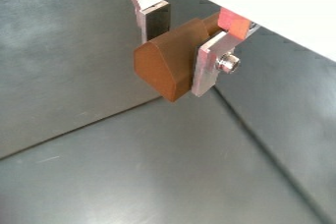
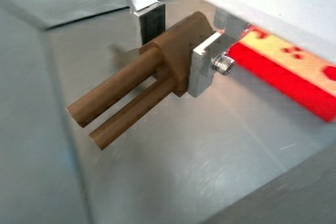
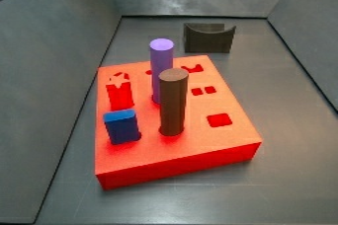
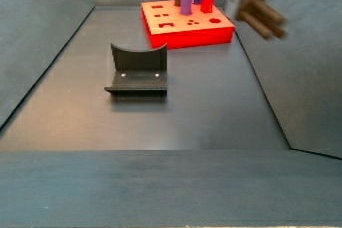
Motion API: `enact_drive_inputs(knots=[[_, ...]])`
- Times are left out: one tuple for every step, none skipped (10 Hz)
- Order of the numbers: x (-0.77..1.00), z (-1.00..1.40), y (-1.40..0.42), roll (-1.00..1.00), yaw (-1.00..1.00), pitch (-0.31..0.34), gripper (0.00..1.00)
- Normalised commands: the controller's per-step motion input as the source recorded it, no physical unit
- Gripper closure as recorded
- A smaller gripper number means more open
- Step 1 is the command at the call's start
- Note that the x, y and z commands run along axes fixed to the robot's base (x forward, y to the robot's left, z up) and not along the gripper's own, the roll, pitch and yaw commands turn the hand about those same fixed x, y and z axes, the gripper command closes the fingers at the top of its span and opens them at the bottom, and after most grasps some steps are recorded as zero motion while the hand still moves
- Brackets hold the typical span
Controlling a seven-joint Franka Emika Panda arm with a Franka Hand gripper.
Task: Pick up the 3 prong object. Move up. Place the 3 prong object on the fixture. Regrasp the 3 prong object. Move to above the board. Insert the 3 prong object.
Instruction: Place the 3 prong object on the fixture.
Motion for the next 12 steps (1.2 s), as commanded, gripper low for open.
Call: enact_drive_inputs(knots=[[1.0, 0.05, -0.42, -0.16, -1.0, 0.158, 1.0], [1.0, 0.05, -0.35, -0.22, -0.99, 0.198, 1.0], [1.0, 0.04, -0.28, -0.21, -0.64, 0.19, 1.0], [1.0, 0.03, -0.24, -0.21, -0.49, 0.172, 1.0], [1.0, 0.02, -0.18, -0.18, -0.28, 0.143, 1.0], [1.0, 0.02, -0.15, -0.16, -0.18, 0.136, 1.0], [1.0, 0.02, -0.1, -0.15, -0.1, 0.134, 1.0], [1.0, 0.01, -0.08, -0.15, -0.07, 0.126, 1.0], [1.0, 0.01, -0.05, -0.14, -0.05, 0.129, 1.0], [0.98, 0.01, -0.03, -0.14, -0.04, 0.135, 1.0], [0.87, 0.01, -0.01, -0.14, -0.04, 0.14, 1.0], [0.81, 0.0, 0.0, -0.15, -0.04, 0.142, 1.0]])
